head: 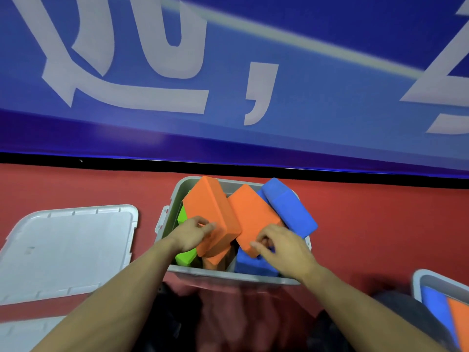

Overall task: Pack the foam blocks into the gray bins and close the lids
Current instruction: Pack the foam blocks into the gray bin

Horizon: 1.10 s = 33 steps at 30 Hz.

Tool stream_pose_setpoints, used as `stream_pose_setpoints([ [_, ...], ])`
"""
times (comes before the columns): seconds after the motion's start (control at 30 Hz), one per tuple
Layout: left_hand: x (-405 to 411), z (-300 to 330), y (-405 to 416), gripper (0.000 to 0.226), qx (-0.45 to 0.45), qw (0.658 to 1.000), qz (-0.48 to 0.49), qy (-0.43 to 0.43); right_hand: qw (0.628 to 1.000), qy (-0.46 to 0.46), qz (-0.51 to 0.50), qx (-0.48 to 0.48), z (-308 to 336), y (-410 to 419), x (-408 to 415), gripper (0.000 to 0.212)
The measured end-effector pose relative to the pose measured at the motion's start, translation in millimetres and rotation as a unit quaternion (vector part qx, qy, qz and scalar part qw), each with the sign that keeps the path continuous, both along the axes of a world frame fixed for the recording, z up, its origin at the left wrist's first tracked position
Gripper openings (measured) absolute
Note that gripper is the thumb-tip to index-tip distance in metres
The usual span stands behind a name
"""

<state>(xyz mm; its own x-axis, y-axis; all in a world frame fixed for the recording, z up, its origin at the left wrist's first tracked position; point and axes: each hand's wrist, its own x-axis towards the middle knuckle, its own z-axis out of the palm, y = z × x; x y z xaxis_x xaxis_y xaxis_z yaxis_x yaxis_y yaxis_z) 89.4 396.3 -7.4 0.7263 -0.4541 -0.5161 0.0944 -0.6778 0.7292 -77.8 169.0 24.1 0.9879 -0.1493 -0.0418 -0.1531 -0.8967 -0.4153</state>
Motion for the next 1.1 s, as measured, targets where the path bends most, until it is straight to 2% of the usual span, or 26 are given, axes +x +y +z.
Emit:
stream_pose_setpoints([
  [0.1, -18.1, -3.0, -3.6, 0.036, 0.017, 0.996, -0.088, 0.002, 0.986, 0.163, 0.034, -0.003, -30.1, 5.5, -7.5, 0.046],
  [0.2, -31.6, -13.1, -1.3, 0.032, 0.058, 0.989, -0.136, -0.027, 0.968, 0.244, 0.041, -0.044, -51.7, -4.1, -15.8, 0.064],
  [0.27, -28.7, -21.6, 9.0, 0.039, 0.097, 0.984, -0.134, -0.059, 0.959, 0.273, 0.035, -0.064, -60.7, -13.7, -21.0, 0.072],
  [0.43, -5.8, -53.8, 41.0, 0.077, 0.172, 0.978, -0.035, -0.112, 0.947, 0.318, -0.011, -0.047, -84.0, -39.7, -32.1, 0.080],
  [0.5, -6.1, -70.2, 49.5, 0.087, 0.212, 0.971, 0.024, -0.108, 0.940, 0.335, -0.026, -0.053, -95.6, -46.4, -37.1, 0.087],
  [0.6, -2.1, -90.6, 66.5, 0.102, 0.230, 0.964, 0.125, -0.045, 0.928, 0.362, -0.026, -0.085, -106.3, -53.1, -49.6, 0.082],
  [0.7, 3.8, -101.0, 77.8, 0.094, 0.157, 0.964, 0.208, 0.052, 0.920, 0.373, -0.014, -0.118, -108.8, -54.2, -52.6, 0.085],
  [0.8, 1.1, -101.8, 79.3, 0.102, 0.118, 0.961, 0.226, 0.107, 0.909, 0.405, -0.050, -0.088, -106.9, -52.8, -45.0, 0.118],
  [0.87, 1.2, -101.9, 81.4, 0.097, 0.111, 0.962, 0.224, 0.106, 0.905, 0.411, -0.077, -0.072, -106.4, -52.3, -41.1, 0.110],
  [0.93, 0.6, -95.3, 80.6, 0.083, 0.111, 0.963, 0.219, 0.109, 0.900, 0.419, -0.099, -0.064, -105.3, -55.1, -41.0, 0.100],
  [1.03, -0.7, -87.8, 78.5, 0.062, 0.108, 0.971, 0.183, 0.108, 0.889, 0.434, -0.131, -0.061, -104.1, -58.8, -48.2, 0.102],
  [1.1, -4.5, -83.7, 72.6, 0.057, 0.111, 0.977, 0.148, 0.104, 0.880, 0.445, -0.151, -0.063, -100.6, -61.3, -53.2, 0.106],
])
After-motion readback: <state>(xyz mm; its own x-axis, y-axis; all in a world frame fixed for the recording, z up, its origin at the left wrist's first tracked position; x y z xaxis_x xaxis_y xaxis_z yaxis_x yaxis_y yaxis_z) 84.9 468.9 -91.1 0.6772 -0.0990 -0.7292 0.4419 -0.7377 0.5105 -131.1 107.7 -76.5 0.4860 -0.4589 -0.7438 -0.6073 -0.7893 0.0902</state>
